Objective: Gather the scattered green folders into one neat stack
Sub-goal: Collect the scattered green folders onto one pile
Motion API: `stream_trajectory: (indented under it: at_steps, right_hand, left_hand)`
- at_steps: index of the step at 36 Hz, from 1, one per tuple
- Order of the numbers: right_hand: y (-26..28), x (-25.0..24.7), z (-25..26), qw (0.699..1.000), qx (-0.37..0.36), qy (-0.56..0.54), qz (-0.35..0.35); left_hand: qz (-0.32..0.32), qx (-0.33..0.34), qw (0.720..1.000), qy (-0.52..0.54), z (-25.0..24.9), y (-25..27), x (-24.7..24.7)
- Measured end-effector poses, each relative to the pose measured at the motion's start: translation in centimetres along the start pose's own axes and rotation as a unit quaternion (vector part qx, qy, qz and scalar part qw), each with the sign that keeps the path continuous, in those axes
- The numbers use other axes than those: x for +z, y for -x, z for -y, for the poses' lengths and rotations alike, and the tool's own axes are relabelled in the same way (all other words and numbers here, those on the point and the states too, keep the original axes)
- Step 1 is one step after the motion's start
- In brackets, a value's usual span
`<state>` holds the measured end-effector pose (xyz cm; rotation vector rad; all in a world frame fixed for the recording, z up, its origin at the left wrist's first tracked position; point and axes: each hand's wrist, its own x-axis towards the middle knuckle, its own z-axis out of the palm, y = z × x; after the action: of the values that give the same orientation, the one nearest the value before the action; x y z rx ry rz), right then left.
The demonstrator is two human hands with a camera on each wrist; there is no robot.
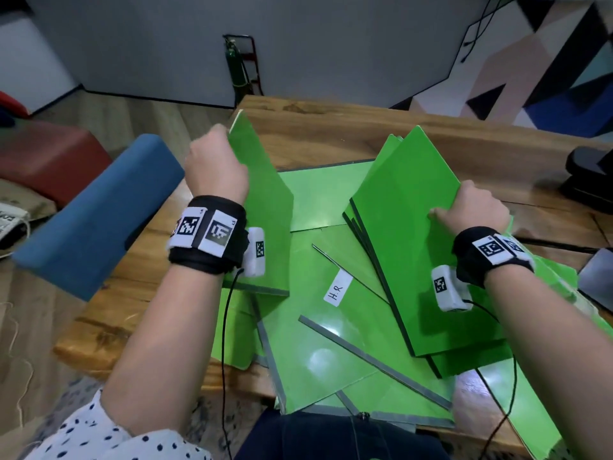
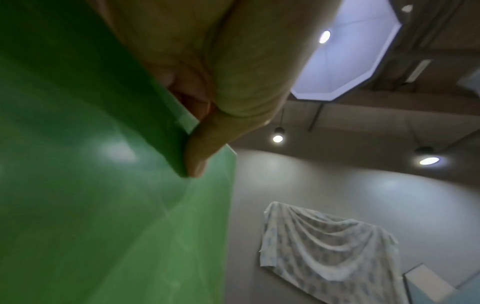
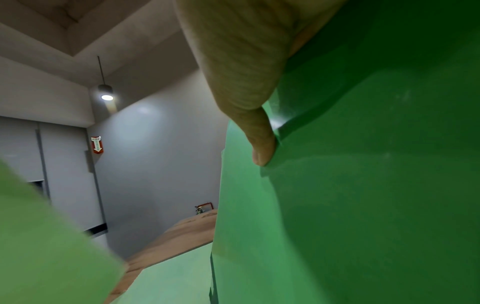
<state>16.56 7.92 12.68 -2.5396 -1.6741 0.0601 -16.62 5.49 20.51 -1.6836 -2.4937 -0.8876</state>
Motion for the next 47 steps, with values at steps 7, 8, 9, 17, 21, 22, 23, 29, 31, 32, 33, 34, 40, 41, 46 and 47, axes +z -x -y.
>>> stream_trajectory:
  at_steps: [7, 8, 9, 17, 21, 22, 23, 29, 31, 32, 33, 34, 40, 41, 46, 47]
  right_hand:
    - [-0.3, 0.0, -0.3, 1.000, 0.004, -0.009, -0.003]
    - [-0.3, 0.0, -0.4, 1.000, 0.006, -0.011, -0.004]
    - [-0.3, -0.1, -0.5, 1.000, 0.009, -0.013, -0.005]
    - [-0.4, -0.4, -2.4, 0.999, 0.033, -0.012, -0.018]
    - [-0.4, -0.2, -3.6, 0.999, 0.043, -0.001, -0.019]
    - [-0.4, -0.2, -3.6, 0.999, 0.043, 0.000, -0.021]
    - [-0.4, -0.2, -3.8, 0.999, 0.047, 0.001, -0.021]
    - [-1.1, -0.6, -3.8, 0.998, 0.052, 0.005, -0.028]
    - [-1.5, -0.9, -3.4, 0.998, 0.039, 0.020, -0.034]
    - [-1.7, -1.1, -3.2, 0.998, 0.030, 0.032, -0.039]
    - [-1.9, -1.3, -2.9, 0.998, 0.020, 0.044, -0.043]
    - [-2.2, -1.4, -2.7, 0.997, 0.011, 0.055, -0.047]
    - [-3.1, -0.9, -1.4, 0.992, -0.032, 0.099, -0.074]
    - [-3.3, -0.8, -1.3, 0.991, -0.034, 0.103, -0.077]
    - [-4.8, -0.3, -0.7, 0.989, -0.033, 0.107, -0.092]
    - [-5.1, -0.2, -0.5, 0.990, -0.032, 0.105, -0.094]
  left_hand:
    - [0.078, 0.168, 0.983, -0.006, -4.2, -0.7, -0.3]
    - [0.100, 0.193, 0.976, -0.006, -4.8, -1.0, 0.3]
    - [0.119, 0.214, 0.970, -0.012, -5.3, -1.3, 1.1]
    - [0.089, 0.340, 0.934, -0.056, -5.4, -0.8, 11.1]
    - [0.105, 0.205, 0.972, -0.054, -1.8, -0.1, 15.3]
    - [0.121, 0.152, 0.979, -0.056, -0.5, 0.0, 15.8]
    - [0.146, 0.106, 0.982, -0.061, 0.7, 0.2, 16.5]
    - [0.290, -0.007, 0.949, -0.126, 5.9, 0.7, 20.2]
    - [0.315, 0.006, 0.937, -0.147, 6.6, 0.5, 21.2]
    - [0.324, 0.013, 0.934, -0.152, 6.8, 0.3, 21.7]
    - [0.332, 0.021, 0.930, -0.156, 6.9, 0.0, 22.2]
    - [0.338, 0.025, 0.927, -0.157, 6.8, -0.2, 22.7]
    - [0.362, -0.003, 0.926, -0.109, 8.0, -2.1, 26.7]
    - [0.364, -0.005, 0.926, -0.097, 8.2, -2.4, 27.1]
    - [0.364, 0.039, 0.925, -0.101, 8.0, -3.3, 27.7]
    - [0.359, 0.057, 0.925, -0.111, 8.0, -3.3, 27.9]
